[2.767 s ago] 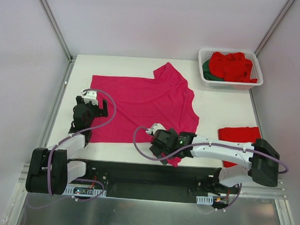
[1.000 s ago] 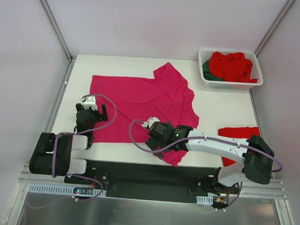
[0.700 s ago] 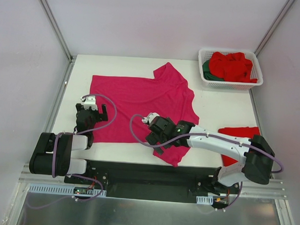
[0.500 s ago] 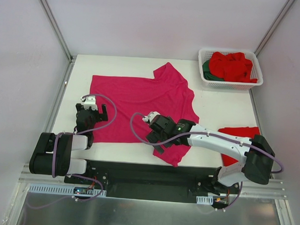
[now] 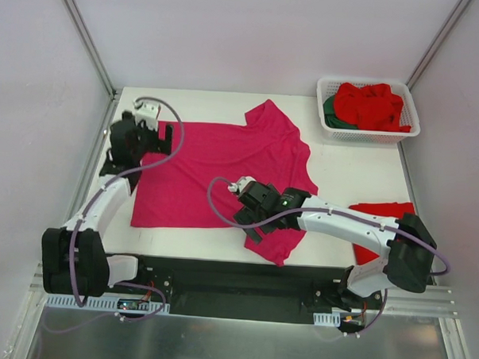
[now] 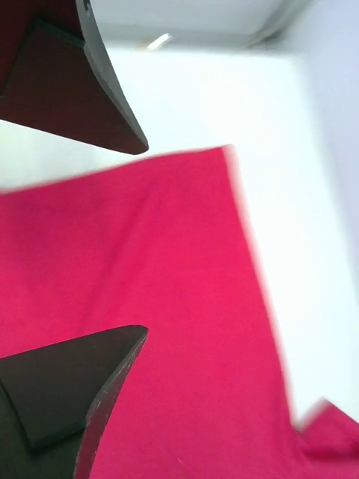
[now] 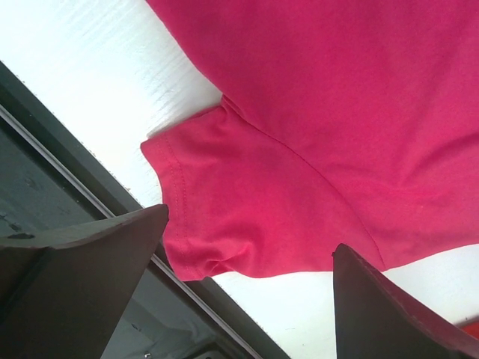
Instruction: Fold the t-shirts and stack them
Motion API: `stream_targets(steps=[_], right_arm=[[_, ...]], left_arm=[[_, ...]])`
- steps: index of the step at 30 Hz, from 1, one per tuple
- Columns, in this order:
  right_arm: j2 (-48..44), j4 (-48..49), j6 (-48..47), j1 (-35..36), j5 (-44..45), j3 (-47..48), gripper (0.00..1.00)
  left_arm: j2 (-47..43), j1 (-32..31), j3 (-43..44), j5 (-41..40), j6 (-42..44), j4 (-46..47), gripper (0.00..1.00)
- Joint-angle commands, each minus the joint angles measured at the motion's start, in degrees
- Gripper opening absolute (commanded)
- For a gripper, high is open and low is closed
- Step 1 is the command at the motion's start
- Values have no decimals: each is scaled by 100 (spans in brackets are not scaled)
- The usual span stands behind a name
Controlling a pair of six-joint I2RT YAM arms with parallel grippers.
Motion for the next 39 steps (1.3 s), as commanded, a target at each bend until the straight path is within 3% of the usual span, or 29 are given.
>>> stream_targets(steps=[1,3,5,8,9,12,14,16,22,25,30,35,39], right_arm=[[-71,-73,-142,-105,-10,120,100],[8,-47,-212,-123,-45,147,100],[43,-12,-239,-132,-63,173,100],[140,15,-247,-132,-115,199,100],[175,6,-256,-141,-159,217,100],[245,-90,-300,-132,-177,243,96],[228,-125,-309,-132,-221,235,96],[132,-135,-335,-132,-318,182,96],[-149,-231,-239,-141,-353,-151,96],[-255,-257,-212,-132,-292,-266,96],[-317,-284,-204,-132,-274,-284,96],[-343,-266,-186,-123,-239,-301,96],[-238,-240,-186,-132,-265,-328,96]], left_arm=[[-292,29,2178,1581,2066,-3861,99],[-107,3,2492,1673,3260,-4871,99],[-98,-23,2073,941,3938,-5321,99],[8,-111,1640,321,4398,-6024,99],[-149,-103,1684,450,4555,-7010,99],[-817,-103,1912,759,5556,-8333,99],[-1290,20,1974,847,6651,-8828,99],[-1389,21,1643,777,7043,-9242,99],[-1697,187,-175,672,8027,-8798,99],[-1742,310,-521,680,8459,-8383,99],[-1337,451,-285,883,8476,-7855,99],[-1100,469,338,891,8284,-7933,99],[-1047,478,1424,847,8003,-8187,99]])
